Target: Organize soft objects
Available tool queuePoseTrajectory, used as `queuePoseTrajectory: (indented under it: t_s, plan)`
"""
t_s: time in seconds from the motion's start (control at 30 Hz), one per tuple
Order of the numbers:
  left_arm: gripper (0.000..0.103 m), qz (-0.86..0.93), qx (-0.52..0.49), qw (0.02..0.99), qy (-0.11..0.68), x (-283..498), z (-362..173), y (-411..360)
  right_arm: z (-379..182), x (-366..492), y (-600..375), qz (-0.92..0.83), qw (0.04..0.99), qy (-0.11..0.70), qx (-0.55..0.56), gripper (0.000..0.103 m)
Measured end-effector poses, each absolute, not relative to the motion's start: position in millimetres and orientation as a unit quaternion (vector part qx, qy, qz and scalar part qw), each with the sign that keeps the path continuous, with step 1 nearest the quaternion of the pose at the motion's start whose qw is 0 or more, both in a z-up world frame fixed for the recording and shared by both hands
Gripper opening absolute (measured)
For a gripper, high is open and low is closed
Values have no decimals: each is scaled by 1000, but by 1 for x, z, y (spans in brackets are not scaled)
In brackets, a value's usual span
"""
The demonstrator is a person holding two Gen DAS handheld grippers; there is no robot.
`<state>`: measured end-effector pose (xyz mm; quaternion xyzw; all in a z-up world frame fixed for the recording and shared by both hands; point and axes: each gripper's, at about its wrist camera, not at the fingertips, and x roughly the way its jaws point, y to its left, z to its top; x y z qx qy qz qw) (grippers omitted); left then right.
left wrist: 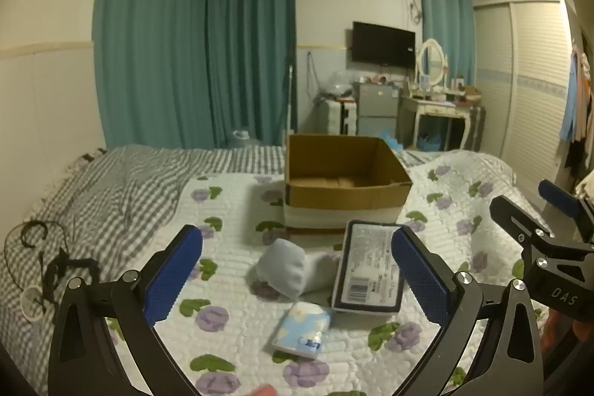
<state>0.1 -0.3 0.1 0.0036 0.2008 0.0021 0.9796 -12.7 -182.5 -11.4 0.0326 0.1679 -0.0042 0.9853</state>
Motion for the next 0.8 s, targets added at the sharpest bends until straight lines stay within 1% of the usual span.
queuePoseTrajectory:
  t_s: [0.8]
  plan:
    - [103, 3, 1, 980, 199, -3, 1, -2, -12, -12, -183, -4, 985, 167, 33, 103]
